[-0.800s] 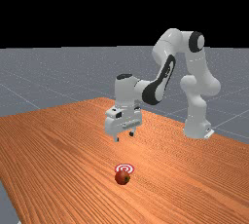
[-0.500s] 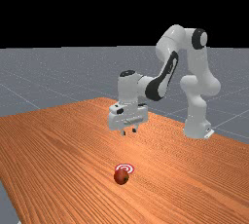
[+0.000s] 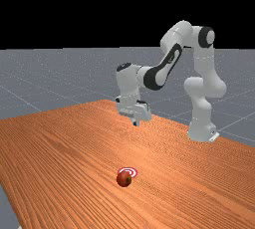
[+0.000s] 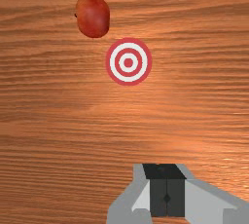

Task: Pick the apple to the marker

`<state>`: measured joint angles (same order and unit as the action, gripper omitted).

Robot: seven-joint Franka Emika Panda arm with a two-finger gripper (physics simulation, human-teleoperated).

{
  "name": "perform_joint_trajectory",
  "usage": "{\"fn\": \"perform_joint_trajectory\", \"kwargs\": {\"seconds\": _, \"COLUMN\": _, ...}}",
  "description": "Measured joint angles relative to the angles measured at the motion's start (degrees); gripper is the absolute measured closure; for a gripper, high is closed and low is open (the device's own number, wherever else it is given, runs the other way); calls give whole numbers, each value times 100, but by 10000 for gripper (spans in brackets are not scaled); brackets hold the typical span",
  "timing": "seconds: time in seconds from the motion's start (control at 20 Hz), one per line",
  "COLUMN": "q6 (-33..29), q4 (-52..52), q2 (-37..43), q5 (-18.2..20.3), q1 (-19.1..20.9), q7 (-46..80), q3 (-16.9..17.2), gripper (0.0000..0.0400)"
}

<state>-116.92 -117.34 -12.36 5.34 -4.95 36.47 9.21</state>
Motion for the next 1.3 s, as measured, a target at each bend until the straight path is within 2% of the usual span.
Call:
{"fn": "perform_joint_trajectory", "kwargs": {"seconds": 0.05, "q6": -19, "q4": 61, "q2": -68, "q5": 32, "q1": -4, "q7": 58, "q3": -5, "gripper": 399}}
{"fn": "perform_joint_trajectory", "kwargs": {"seconds": 0.15, "q6": -82, "q4": 208, "q2": -213, "q5": 88, "q1": -11, "q7": 113, "q3": -22, "gripper": 170}}
{"fn": "perform_joint_trajectory", "kwargs": {"seconds": 0.2, "q6": -98, "q4": 301, "q2": -274, "q5": 112, "q1": -13, "q7": 120, "q3": -29, "gripper": 103}}
{"fn": "perform_joint_trajectory", "kwargs": {"seconds": 0.3, "q6": -113, "q4": 599, "q2": -454, "q5": 267, "q1": 1, "q7": 141, "q3": -73, "gripper": 38}}
{"fn": "perform_joint_trajectory", "kwargs": {"seconds": 0.5, "q6": -212, "q4": 1721, "q2": -1348, "q5": 455, "q1": -103, "q7": 493, "q3": -215, "gripper": 5}}
{"fn": "perform_joint_trajectory", "kwargs": {"seconds": 0.8, "q6": -303, "q4": 3032, "q2": -2682, "q5": 383, "q1": -508, "q7": 782, "q3": -470, "gripper": 0}}
{"fn": "perform_joint_trajectory", "kwargs": {"seconds": 0.95, "q6": -444, "q4": 3552, "q2": -3345, "q5": 371, "q1": -579, "q7": 942, "q3": -465, "gripper": 0}}
{"fn": "perform_joint_trajectory", "kwargs": {"seconds": 1.1, "q6": -511, "q4": 3832, "q2": -3873, "q5": 348, "q1": -514, "q7": 993, "q3": -402, "gripper": 0}}
{"fn": "perform_joint_trajectory", "kwargs": {"seconds": 1.3, "q6": -527, "q4": 3856, "q2": -4040, "q5": 339, "q1": -497, "q7": 1010, "q3": -384, "gripper": 0}}
